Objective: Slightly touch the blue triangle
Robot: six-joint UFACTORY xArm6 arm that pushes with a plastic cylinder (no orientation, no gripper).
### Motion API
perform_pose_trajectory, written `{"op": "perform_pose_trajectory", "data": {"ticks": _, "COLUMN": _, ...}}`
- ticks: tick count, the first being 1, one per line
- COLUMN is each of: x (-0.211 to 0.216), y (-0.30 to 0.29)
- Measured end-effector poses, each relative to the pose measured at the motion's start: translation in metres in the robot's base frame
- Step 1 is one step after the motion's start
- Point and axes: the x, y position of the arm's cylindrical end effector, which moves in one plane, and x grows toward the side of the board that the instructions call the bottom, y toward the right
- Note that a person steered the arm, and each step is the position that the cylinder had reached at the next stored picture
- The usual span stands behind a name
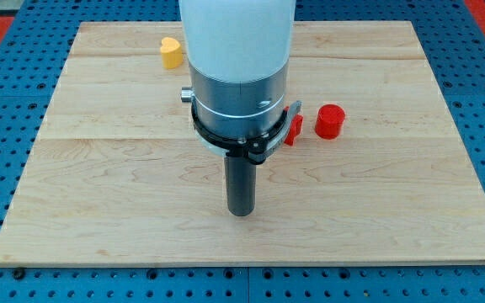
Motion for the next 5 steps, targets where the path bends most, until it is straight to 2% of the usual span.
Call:
{"op": "perform_pose_trajectory", "data": {"ticks": 2, "x": 0.0, "y": -0.007}}
{"op": "perform_pose_trajectory", "data": {"ticks": 3, "x": -0.056, "y": -0.018}}
{"op": "perform_pose_trajectory", "data": {"ticks": 4, "x": -0.121, "y": -0.053}}
{"op": "perform_pose_trajectory", "data": {"ticks": 5, "x": -0.144, "y": -0.075}}
